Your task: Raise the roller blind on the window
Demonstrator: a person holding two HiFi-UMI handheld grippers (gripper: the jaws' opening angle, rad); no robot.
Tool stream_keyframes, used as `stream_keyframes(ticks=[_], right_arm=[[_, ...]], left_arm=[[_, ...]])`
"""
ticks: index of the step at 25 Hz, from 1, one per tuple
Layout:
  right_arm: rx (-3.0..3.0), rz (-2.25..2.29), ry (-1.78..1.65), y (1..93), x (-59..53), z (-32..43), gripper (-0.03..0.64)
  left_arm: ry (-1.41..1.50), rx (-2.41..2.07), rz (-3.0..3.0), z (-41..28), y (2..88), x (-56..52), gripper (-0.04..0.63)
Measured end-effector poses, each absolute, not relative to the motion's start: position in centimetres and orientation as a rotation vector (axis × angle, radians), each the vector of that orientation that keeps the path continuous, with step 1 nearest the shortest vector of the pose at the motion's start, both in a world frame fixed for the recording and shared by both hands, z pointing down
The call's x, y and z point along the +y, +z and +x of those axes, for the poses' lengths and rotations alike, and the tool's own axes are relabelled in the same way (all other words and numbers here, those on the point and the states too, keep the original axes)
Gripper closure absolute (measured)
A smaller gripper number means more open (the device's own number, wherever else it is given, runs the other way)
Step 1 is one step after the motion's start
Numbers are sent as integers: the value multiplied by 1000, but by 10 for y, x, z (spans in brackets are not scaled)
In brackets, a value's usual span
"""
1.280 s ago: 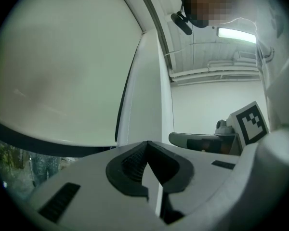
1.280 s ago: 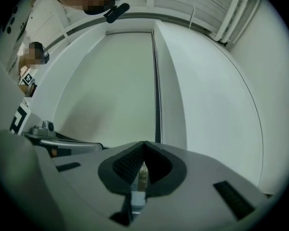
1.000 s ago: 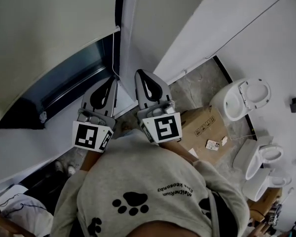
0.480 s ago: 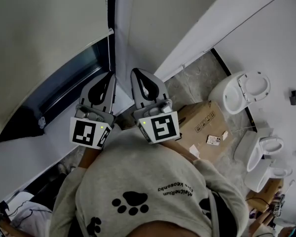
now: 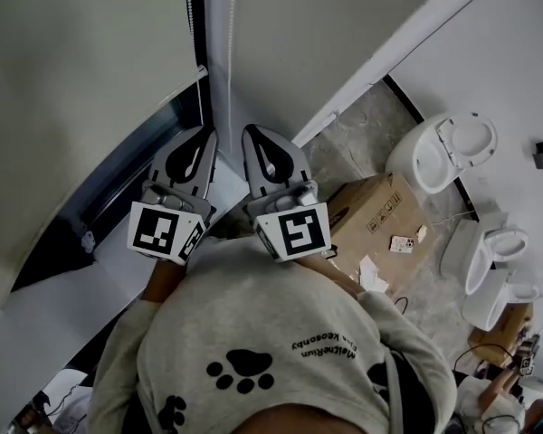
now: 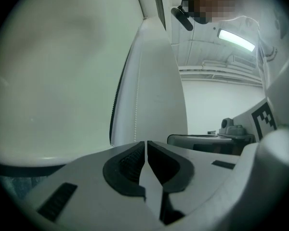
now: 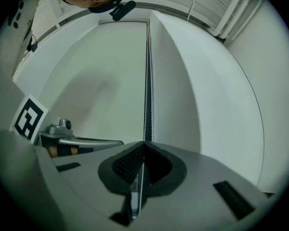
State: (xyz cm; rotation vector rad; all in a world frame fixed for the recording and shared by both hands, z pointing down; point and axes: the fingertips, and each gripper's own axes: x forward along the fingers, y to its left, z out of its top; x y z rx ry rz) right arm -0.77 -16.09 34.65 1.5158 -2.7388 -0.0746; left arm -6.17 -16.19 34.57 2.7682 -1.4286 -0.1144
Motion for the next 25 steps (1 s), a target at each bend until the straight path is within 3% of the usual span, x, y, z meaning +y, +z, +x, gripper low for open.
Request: stream_keyframes(ticks=[7, 9, 10, 21, 25], right_arm=[[-2754, 1571, -118, 341, -171, -8, 607], [-2744, 1583, -111, 343, -172, -9, 607], [-2746, 1591, -113, 343, -173, -9, 607], [-2726, 1638, -126, 342, -178, -8, 607], [-2720, 1650, -126, 345, -180, -7, 607]], left_arm=[[-59, -1356, 2818, -56, 349, -183, 585], [-53, -1346, 2824, -55, 350, -190, 487], [-47, -1337, 2829, -54, 351, -194, 474], [20, -1217, 2869, -36, 353, -233, 475], [31, -1177, 2893, -32, 355, -238, 535]])
